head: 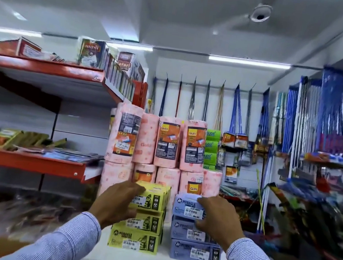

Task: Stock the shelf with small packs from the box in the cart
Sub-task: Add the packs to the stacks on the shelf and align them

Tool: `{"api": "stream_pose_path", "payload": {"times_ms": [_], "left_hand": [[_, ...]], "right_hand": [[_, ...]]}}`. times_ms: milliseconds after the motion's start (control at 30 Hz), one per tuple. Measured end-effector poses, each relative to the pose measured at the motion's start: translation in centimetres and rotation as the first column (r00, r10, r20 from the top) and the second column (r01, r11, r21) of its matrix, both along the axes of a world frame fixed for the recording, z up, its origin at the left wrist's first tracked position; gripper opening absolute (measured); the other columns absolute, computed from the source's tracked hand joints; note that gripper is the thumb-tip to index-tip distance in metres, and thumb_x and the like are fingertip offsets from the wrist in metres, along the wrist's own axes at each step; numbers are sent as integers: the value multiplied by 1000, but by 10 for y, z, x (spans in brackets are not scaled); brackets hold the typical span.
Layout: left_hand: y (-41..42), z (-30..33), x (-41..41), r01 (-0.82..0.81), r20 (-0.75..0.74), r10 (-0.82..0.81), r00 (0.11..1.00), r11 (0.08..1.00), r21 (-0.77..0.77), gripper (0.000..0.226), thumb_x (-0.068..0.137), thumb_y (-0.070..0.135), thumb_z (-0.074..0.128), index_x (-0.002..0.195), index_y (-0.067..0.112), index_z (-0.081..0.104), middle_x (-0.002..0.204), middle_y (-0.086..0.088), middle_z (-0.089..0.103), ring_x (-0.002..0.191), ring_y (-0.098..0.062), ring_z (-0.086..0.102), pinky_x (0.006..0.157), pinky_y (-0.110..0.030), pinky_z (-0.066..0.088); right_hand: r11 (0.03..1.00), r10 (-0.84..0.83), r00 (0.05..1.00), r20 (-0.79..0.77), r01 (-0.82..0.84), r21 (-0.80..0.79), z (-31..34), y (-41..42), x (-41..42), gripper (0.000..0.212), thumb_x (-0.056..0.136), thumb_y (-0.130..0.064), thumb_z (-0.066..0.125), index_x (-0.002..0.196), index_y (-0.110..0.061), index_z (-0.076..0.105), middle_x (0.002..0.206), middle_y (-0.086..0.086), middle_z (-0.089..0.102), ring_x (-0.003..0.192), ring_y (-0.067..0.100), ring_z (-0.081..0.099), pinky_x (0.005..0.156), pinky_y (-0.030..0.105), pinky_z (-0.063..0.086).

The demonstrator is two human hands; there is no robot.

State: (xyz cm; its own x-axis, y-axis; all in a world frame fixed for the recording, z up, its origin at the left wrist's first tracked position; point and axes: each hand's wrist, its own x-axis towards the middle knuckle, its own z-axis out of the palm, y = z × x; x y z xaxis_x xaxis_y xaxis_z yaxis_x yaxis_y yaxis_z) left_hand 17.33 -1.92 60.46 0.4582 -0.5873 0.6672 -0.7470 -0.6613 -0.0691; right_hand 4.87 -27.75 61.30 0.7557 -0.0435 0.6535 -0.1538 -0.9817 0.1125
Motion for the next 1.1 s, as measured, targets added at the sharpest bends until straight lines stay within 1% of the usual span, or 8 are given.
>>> {"api": "stream_pose_path", "payload": {"times_ms": [67, 467, 567, 633, 733, 800, 967, 1100], "left_hand": [[-4, -3, 12, 2, -2, -2, 1000, 1000, 19, 58, 77, 28, 75, 132, 22, 58, 131, 0, 66, 115, -17, 63, 95, -31, 52], [-8, -16, 40, 69, -42, -69, 997, 998, -10, 52, 89, 28, 72, 137, 26, 55, 138, 3, 62, 124, -14, 57, 102, -29, 46], [-7, -18, 40, 97, -74, -101, 992, 993, -61, 48, 91, 19, 70, 137, 26, 56, 138, 2, 62, 123, -15, 58, 102, -30, 48], [-7, -21, 39, 120, -98, -128, 987, 989, -89, 48, 94, 15, 66, 139, 25, 54, 142, 0, 59, 127, -17, 56, 106, -31, 46], [-6, -33, 38, 132, 1, -132, 991, 988, -80, 54, 99, 18, 59, 149, 23, 40, 157, -1, 40, 146, -21, 36, 121, -32, 22], [-4, -44, 39, 74, 152, -69, 986, 997, -29, 57, 102, 29, 46, 154, 18, 27, 162, -3, 21, 152, -25, 18, 126, -43, 0], [5, -68, 55, -98, 259, 87, 962, 995, 29, 71, 99, 45, 25, 157, 12, 1, 166, -13, 2, 154, -33, 0, 117, -52, 5], [9, -75, 72, -106, 273, 88, 958, 993, 53, 66, 103, 43, 21, 157, 10, 4, 168, -11, -2, 154, -28, -4, 118, -51, 7]], "right_hand": [[1000, -8, 1000, -1, 8, -16, -4, -1, 9, 27, 77, -36, 70, 99, -23, 63, 98, 1, 70, 89, 23, 63, 66, 30, 41], [996, -10, 1000, 28, 7, 89, -16, -5, 21, 22, 80, -22, 68, 100, -22, 60, 109, 0, 69, 102, 23, 61, 79, 35, 51], [998, -9, 996, 93, 4, 55, -26, 3, 25, 35, 85, -24, 67, 118, -19, 57, 123, 2, 64, 114, 24, 55, 99, 35, 46], [999, 27, 991, 131, -32, 38, -37, 18, 30, 55, 90, -26, 64, 140, -12, 44, 145, 9, 51, 135, 29, 43, 118, 41, 30], [992, 125, 966, 228, -113, -64, -56, 53, 44, 75, 87, -20, 63, 151, -7, 26, 158, 13, 32, 147, 31, 26, 122, 48, 22], [973, 224, 945, 237, -205, -102, -71, 74, 59, 87, 82, -18, 61, 154, -9, 13, 163, 14, 17, 150, 32, 12, 121, 53, 15], [967, 249, 958, 144, -238, -94, -93, 96, 89, 88, 82, -22, 60, 155, -9, 12, 165, 10, 9, 151, 30, 8, 114, 50, 11], [961, 273, 954, 125, -265, -77, -100, 100, 109, 80, 88, -21, 50, 155, -10, 8, 165, 9, 5, 151, 28, 7, 114, 48, 13]]}}
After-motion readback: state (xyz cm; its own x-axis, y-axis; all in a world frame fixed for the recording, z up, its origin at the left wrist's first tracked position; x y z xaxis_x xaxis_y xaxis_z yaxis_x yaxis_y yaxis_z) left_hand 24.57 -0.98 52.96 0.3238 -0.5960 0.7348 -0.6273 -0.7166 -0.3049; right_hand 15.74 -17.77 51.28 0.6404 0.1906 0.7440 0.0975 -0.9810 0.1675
